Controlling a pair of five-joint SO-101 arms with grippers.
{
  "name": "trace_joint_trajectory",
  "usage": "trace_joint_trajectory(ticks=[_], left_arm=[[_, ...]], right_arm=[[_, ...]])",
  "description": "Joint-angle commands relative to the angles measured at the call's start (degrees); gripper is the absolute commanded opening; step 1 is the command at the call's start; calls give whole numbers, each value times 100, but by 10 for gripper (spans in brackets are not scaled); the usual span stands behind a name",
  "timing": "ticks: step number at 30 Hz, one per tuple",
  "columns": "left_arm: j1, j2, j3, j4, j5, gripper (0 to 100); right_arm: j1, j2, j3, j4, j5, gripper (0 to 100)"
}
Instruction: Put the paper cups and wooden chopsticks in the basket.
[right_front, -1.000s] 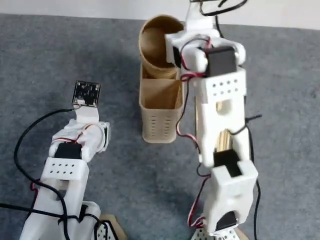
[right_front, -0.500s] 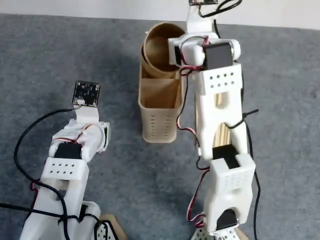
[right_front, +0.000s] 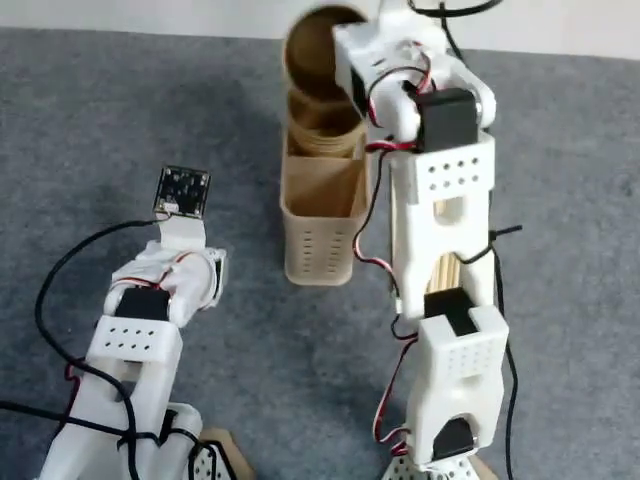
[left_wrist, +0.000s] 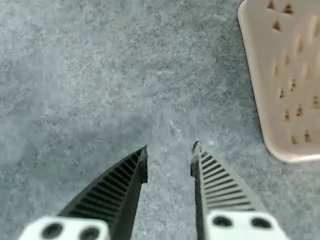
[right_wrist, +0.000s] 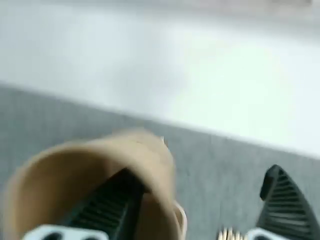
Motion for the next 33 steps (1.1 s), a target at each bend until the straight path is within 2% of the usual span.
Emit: trace_joint_trajectory(ticks=[1,12,21,33], left_arm=[[110,-110,-22,-158,18,171],[101,-110,-22,-167,18,171],[101,-110,-22,-167,18,171],[92,-110,-22,-167,18,171]], right_arm=[[-31,-92,-435,-127,53,353],[-31,-84,-119,743,79,340],[-22,-127,-171,1015,79,159],[-198,347,189,1033,79,152]])
